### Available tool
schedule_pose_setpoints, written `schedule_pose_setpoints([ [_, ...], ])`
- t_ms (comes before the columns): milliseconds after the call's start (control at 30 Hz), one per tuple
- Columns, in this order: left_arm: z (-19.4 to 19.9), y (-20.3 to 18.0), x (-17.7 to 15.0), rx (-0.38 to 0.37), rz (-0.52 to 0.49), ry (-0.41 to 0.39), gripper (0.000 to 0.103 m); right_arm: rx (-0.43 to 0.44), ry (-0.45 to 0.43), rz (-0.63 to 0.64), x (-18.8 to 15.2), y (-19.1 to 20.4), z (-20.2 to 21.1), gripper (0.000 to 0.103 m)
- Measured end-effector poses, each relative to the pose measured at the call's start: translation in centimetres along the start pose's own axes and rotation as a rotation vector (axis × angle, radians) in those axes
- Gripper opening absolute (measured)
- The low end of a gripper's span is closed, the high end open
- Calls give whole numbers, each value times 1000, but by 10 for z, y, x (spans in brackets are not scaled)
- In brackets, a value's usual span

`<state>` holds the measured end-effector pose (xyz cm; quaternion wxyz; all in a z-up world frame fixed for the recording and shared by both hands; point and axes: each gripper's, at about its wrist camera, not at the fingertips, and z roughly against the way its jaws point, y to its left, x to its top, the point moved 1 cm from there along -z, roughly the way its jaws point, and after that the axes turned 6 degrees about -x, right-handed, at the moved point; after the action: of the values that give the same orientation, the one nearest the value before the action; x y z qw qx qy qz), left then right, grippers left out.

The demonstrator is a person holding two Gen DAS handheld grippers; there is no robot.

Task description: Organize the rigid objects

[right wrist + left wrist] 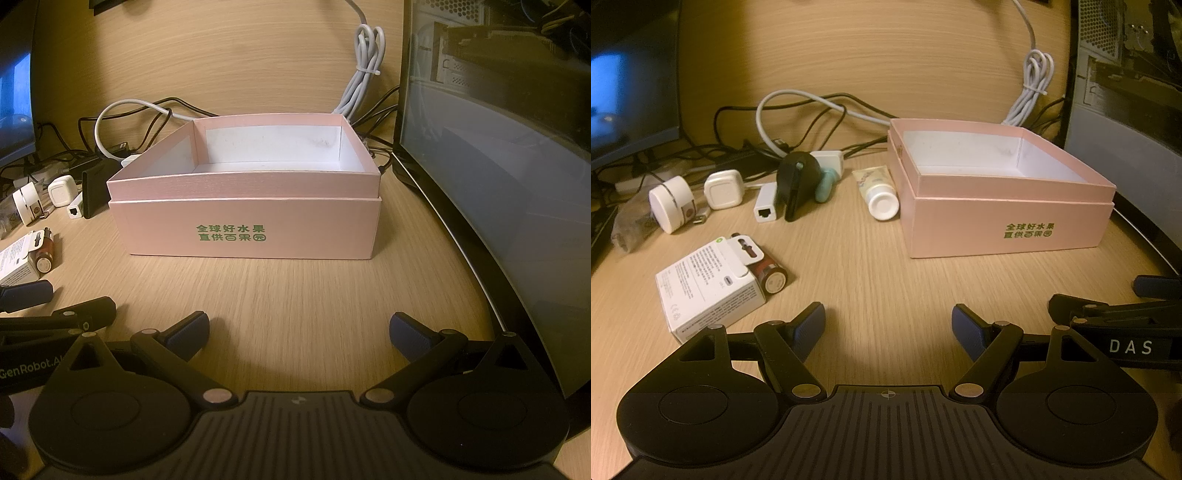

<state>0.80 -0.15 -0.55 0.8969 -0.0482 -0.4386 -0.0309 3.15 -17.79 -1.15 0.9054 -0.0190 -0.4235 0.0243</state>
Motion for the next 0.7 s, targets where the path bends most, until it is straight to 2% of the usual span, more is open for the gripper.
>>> schedule_pose_setpoints([
  [167, 16, 11, 4, -104, 8, 4, 77, 14, 37, 13, 4, 1, -1, 103],
  [300, 53, 63, 34, -110, -52, -88, 77, 48, 100, 43, 11, -2, -3, 103],
  [333, 57, 81, 43, -117, -78, -88, 77, 46, 107, 43, 11, -1, -2, 103],
  [467, 41, 138, 69, -164, -111, 58, 76, 31, 136, 39, 13, 2, -2, 103],
  [533, 27, 162, 74, -211, -43, 114, 76, 35, 161, 44, 14, 3, 0, 102],
  [600, 13, 183, 74, -228, 30, 145, 76, 62, 170, 41, 14, 8, 8, 95],
  [700, -2, 197, 65, -233, 102, 174, 75, 119, 104, 85, 14, 24, 36, 95],
])
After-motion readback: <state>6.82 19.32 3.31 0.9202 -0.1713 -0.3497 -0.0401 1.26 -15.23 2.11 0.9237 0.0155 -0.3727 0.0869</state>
